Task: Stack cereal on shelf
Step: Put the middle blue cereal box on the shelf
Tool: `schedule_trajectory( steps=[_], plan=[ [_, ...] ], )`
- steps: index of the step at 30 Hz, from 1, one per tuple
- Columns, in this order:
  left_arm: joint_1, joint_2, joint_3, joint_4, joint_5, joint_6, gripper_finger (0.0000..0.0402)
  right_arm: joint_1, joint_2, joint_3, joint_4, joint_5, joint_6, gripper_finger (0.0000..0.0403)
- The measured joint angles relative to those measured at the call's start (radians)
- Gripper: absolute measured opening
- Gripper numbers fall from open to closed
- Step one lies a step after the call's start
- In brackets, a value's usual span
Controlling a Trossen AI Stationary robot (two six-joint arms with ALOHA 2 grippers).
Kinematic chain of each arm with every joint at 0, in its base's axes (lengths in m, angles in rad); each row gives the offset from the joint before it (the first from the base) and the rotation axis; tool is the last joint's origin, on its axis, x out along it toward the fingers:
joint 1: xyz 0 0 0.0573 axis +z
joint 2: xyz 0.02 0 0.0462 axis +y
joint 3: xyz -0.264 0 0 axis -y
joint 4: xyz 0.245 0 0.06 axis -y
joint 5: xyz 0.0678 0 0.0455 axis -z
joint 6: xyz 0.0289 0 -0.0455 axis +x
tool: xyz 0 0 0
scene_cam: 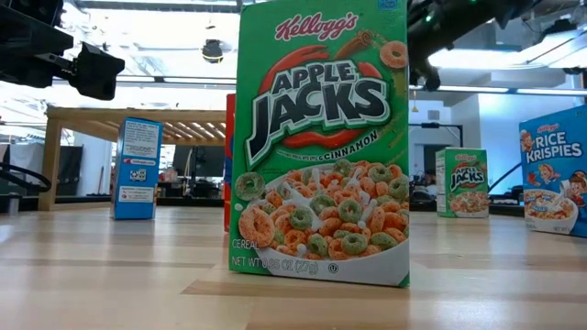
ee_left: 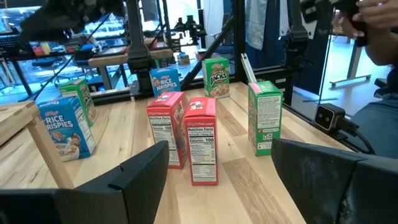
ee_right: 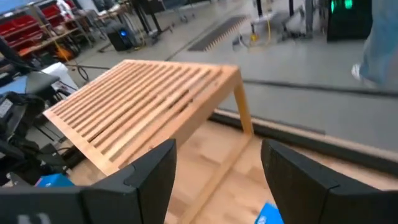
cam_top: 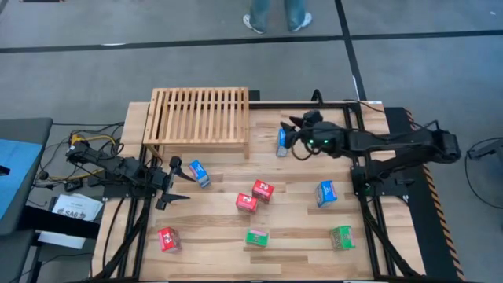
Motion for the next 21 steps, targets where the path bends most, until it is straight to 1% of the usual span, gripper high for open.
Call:
schedule_trajectory(
  steps=[8, 11, 14, 18, 21],
  plan=[
    [0.000, 0.000, 0.000, 0.000, 0.000, 0.000, 0.0275, 0.002, 0.069, 0.000, -0.002, 0.000, 0.185, 0.0262],
    [0.000, 0.000, 0.000, 0.000, 0.000, 0.004, 0.0275, 0.001, 0.078, 0.000, -0.005, 0.001, 0.221, 0.0274],
    [0.000, 0.000, 0.000, 0.000, 0.000, 0.000, 0.0275, -0.001, 0.087, 0.000, -0.004, 0.006, 0.252, 0.0303],
    [0.000, 0.000, 0.000, 0.000, 0.000, 0.003, 0.0275, -0.014, 0.091, 0.006, -0.024, 0.003, 0.243, 0.0355],
    [0.000, 0.000, 0.000, 0.000, 0.000, 0.001, 0.0275, -0.036, 0.091, 0.065, -0.148, -0.004, 0.228, 0.0391]
  ],
)
